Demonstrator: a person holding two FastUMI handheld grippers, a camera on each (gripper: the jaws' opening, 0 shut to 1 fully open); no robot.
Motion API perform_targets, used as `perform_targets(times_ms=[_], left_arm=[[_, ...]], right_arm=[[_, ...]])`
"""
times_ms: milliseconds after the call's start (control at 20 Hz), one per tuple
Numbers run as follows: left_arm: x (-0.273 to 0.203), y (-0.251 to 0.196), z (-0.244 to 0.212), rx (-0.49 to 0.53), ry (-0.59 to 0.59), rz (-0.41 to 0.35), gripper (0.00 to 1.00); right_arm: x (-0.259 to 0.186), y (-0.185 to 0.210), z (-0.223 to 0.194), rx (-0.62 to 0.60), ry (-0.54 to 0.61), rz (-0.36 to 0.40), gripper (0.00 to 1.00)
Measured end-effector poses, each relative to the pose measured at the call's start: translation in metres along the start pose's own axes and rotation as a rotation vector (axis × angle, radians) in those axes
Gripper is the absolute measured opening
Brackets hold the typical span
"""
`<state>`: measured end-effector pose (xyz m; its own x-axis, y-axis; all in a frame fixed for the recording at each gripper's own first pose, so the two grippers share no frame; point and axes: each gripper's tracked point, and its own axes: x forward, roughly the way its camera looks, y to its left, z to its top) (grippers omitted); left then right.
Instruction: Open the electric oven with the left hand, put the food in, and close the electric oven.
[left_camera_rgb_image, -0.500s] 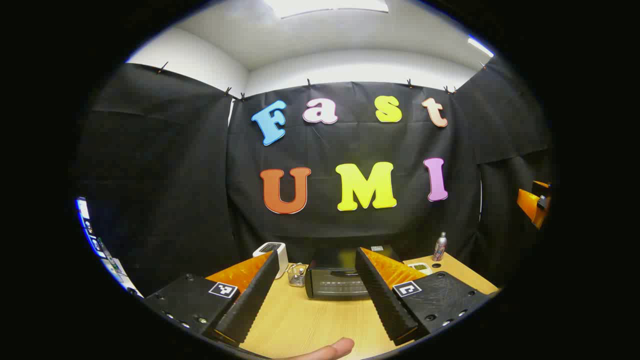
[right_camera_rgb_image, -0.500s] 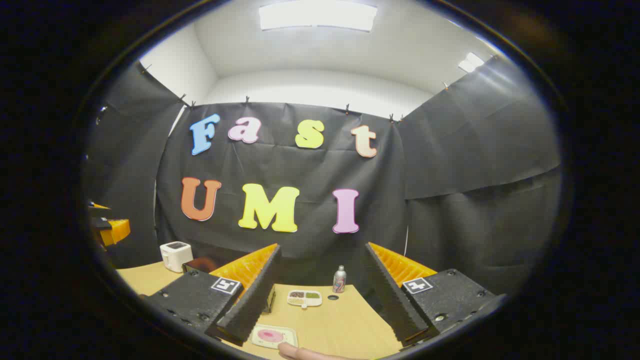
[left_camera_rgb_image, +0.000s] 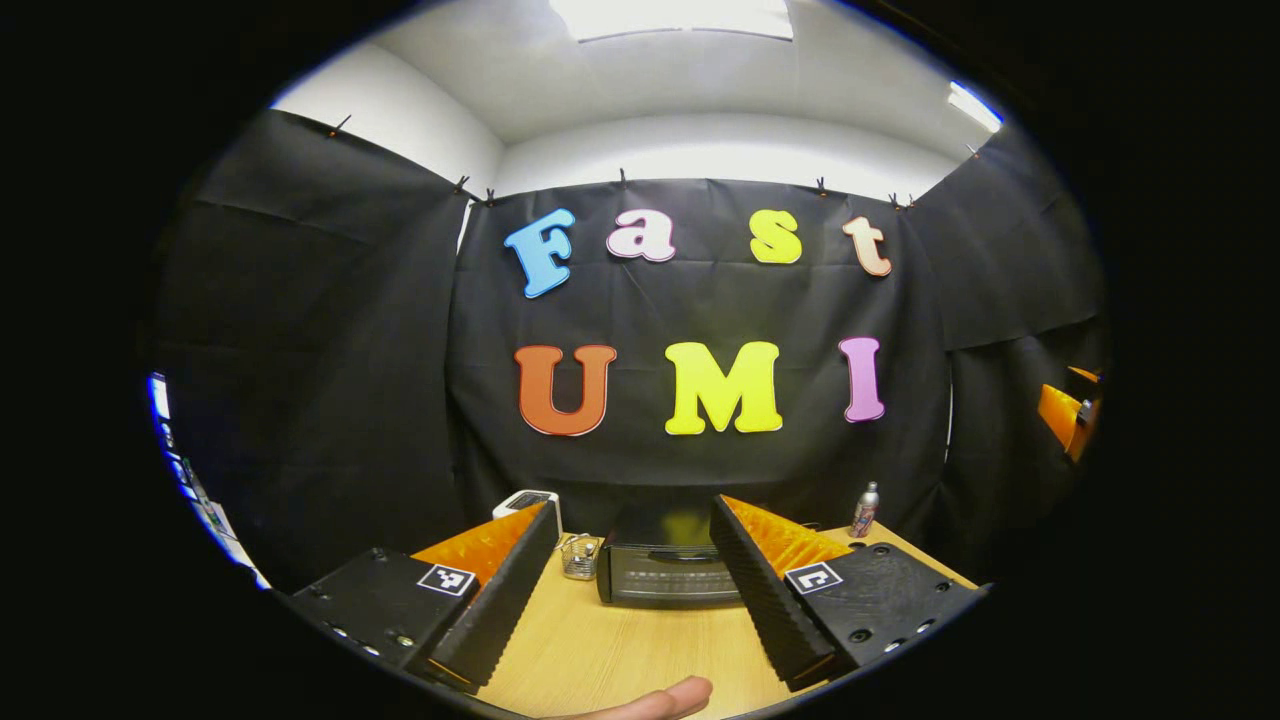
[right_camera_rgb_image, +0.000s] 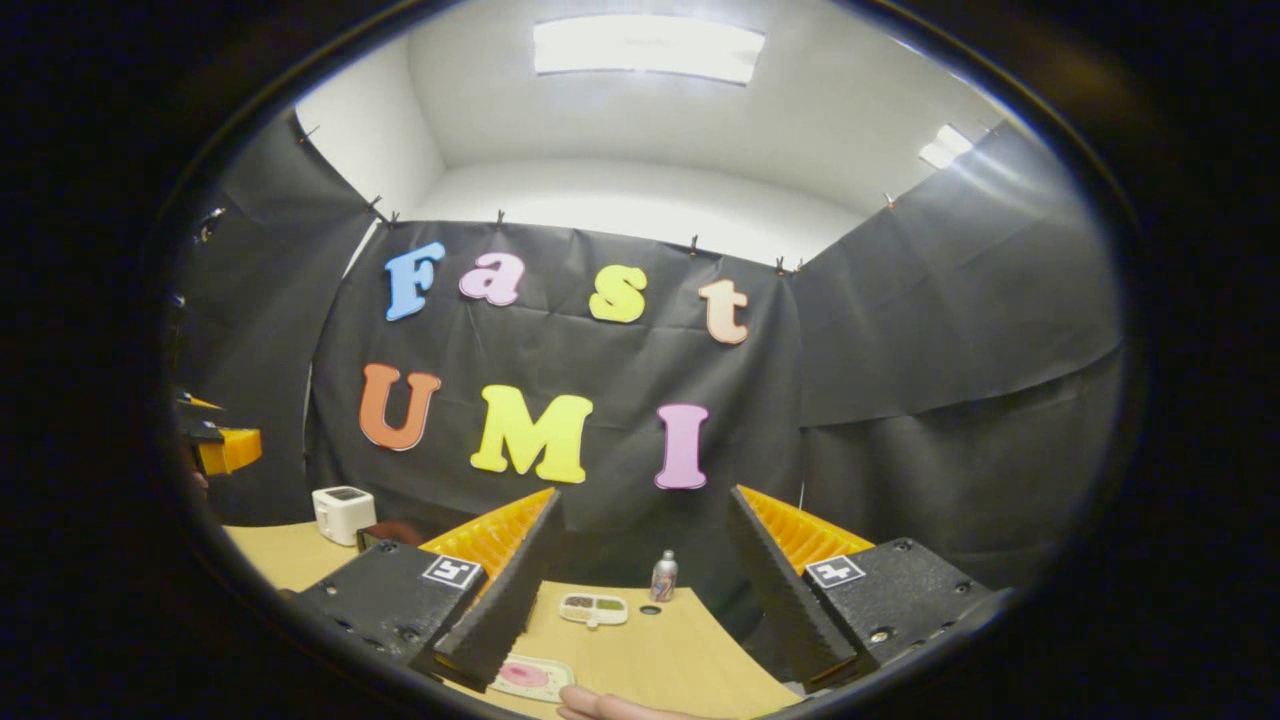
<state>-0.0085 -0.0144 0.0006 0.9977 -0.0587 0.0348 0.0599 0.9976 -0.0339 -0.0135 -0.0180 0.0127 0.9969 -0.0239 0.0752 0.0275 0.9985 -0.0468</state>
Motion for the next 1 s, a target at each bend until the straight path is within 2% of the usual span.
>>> perform_targets(times_ms=[300,500,750,1000], left_arm=[[0.013,-0.009,-0.003,-0.015,0.013,-0.017,0.96],[0.049,-0.012,-0.010,-0.003,0.020,-0.001,0.96],[0.116,-0.027,-0.045,-0.042,0.097,-0.051,0.96],[0.175,-0.038,-0.106,-0.038,0.245,-0.078,0.96]], right_arm=[[0.005,-0.009,-0.009,0.009,0.013,-0.006,1.00],[0.014,-0.013,-0.018,0.016,0.022,-0.005,1.00],[0.025,-0.019,-0.030,0.029,0.032,-0.002,1.00],[0.036,-0.025,-0.041,0.035,0.031,-0.012,1.00]])
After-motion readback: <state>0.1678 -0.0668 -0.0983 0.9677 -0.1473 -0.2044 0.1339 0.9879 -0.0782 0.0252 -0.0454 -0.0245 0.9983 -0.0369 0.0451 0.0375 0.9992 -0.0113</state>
